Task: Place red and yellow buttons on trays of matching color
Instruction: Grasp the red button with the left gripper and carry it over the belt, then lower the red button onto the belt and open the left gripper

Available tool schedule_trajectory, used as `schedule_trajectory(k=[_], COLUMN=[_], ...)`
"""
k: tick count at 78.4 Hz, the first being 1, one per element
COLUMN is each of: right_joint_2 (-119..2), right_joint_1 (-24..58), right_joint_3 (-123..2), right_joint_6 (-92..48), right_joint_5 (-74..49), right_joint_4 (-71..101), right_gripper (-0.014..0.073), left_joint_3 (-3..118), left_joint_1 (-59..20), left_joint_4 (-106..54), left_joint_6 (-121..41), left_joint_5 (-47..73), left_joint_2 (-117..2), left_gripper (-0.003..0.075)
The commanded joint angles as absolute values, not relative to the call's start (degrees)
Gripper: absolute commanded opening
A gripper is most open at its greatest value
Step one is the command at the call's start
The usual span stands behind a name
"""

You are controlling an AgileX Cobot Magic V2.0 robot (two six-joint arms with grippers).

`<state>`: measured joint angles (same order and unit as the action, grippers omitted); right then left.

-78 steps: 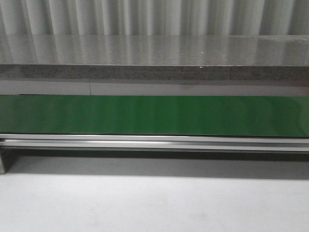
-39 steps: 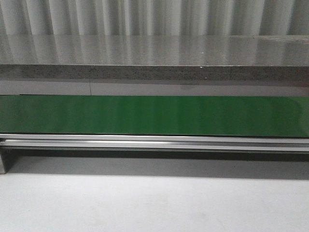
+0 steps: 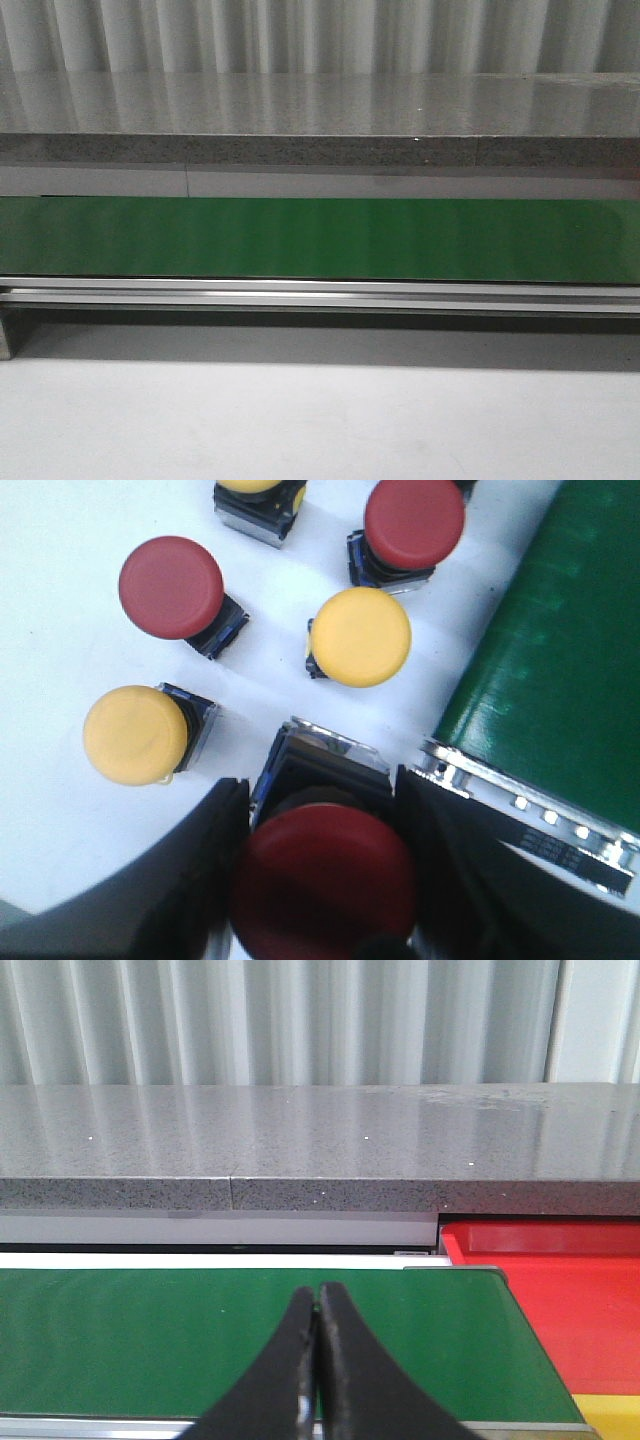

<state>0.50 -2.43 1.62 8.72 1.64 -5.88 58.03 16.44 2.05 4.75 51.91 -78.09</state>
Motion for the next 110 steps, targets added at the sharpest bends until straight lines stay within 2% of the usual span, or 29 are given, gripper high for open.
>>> schedule_trajectory(k=[1,16,38,70,75,85,92,110], right_joint_2=[1.5,1.5,1.5,1.5,1.5,1.5,1.5,1.5], right_joint_1=[-2.5,-2.5,-2.5,-2.5,-2.5,-2.5,-2.5,-2.5], right_joint_3=[0.5,0.5,0.5,0.5,0.5,0.5,0.5,0.5], right_joint_6=[8.5,8.5,8.5,8.5,8.5,8.5,8.5,8.5], right_joint_5=[5.8,5.8,5.8,5.8,5.8,5.8,5.8,5.8], right_joint_4=[-6.3,-6.3,-6.3,-6.3,-6.3,-6.3,-6.3,-6.3], right_gripper=[-0.0067,-0.0067,-0.0067,-0.0067,-0.0067,-0.0067,-0.0067,-0.0067], left_joint_3=[62.3,69.2,75.6,78.0,78.0,78.0,78.0,78.0], left_joint_1=[14.3,6.6,-1.7,-4.2,-4.2,-4.2,-4.2,-4.2], left_joint_4=[3.2,5.0,5.9,6.2,6.2,5.7,4.7,-0.6], left_joint_6=[4.4,4.4,4.1,4.1,4.1,4.1,4.1,4.1], left_joint_5=[53.8,55.5,57.3,57.0,56.9,56.8,56.5,51.7], left_joint_2=[-75.4,-76.4,-87.2,-92.9,-93.0,-93.1,-93.1,-92.0], left_gripper=[0.0188,0.0188,0.0188,0.0197,0.0239,0.0440,0.0532,0.0536])
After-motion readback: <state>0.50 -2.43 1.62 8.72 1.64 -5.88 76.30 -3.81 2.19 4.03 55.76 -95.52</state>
